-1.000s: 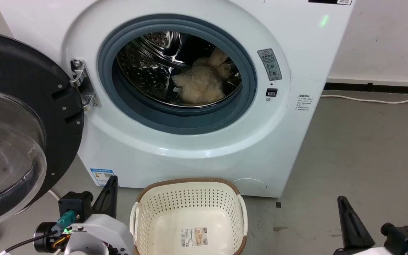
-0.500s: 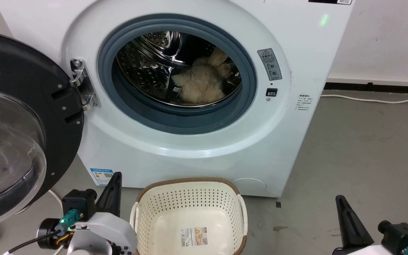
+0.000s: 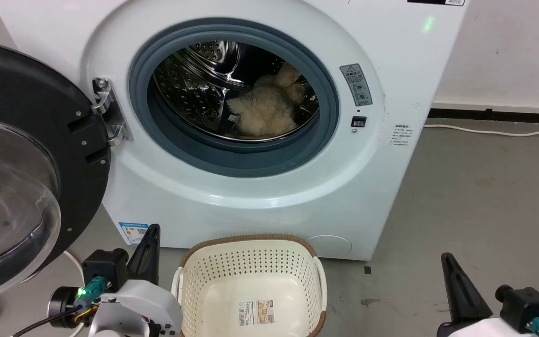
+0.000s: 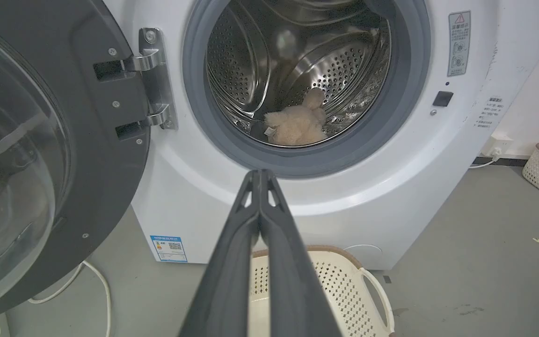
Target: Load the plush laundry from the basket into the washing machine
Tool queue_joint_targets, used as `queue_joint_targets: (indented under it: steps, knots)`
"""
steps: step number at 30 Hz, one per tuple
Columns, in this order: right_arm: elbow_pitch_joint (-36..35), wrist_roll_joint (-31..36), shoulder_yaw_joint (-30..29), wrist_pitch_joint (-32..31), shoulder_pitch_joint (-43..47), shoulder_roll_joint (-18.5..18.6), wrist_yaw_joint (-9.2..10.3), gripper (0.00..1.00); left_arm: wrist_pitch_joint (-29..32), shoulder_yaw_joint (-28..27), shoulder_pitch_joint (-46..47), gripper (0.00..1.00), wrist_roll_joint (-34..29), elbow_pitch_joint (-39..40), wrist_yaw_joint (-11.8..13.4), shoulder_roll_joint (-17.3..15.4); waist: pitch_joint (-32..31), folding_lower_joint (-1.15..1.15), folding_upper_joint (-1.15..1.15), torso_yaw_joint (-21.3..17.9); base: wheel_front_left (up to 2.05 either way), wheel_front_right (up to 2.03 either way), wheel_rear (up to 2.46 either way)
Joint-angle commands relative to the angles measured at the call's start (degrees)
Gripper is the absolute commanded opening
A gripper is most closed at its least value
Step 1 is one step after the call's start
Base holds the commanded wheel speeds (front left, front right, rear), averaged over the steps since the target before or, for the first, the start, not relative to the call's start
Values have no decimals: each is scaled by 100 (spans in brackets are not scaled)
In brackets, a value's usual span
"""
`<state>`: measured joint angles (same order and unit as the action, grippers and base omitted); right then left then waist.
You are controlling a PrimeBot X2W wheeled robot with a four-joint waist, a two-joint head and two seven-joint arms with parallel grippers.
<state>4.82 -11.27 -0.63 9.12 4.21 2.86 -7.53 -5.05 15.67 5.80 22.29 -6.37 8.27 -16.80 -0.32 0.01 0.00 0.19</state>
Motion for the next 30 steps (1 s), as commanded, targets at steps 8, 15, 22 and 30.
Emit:
queue_joint_targets:
  steps: [8, 15, 22, 30]
  knots:
    - [-84, 167, 16, -120, -103, 1, 2, 0, 72, -206, -152, 0, -301, 97, -113, 188, 4, 0, 0, -2, 0, 0, 0]
    - [-121, 254, 21, -193, -132, 1, 2, 0, 112, -331, -191, 0, -477, 146, -179, 298, 6, 0, 0, -4, 0, 0, 0]
    - [-157, 342, 25, -265, -161, 1, 2, 0, 152, -455, -230, 0, -654, 196, -244, 408, 9, 0, 0, -5, 0, 0, 0]
    - [-198, 442, 30, -348, -194, 1, 2, 0, 197, -597, -275, 0, -855, 252, -318, 534, 12, 0, 0, -7, 0, 0, 0]
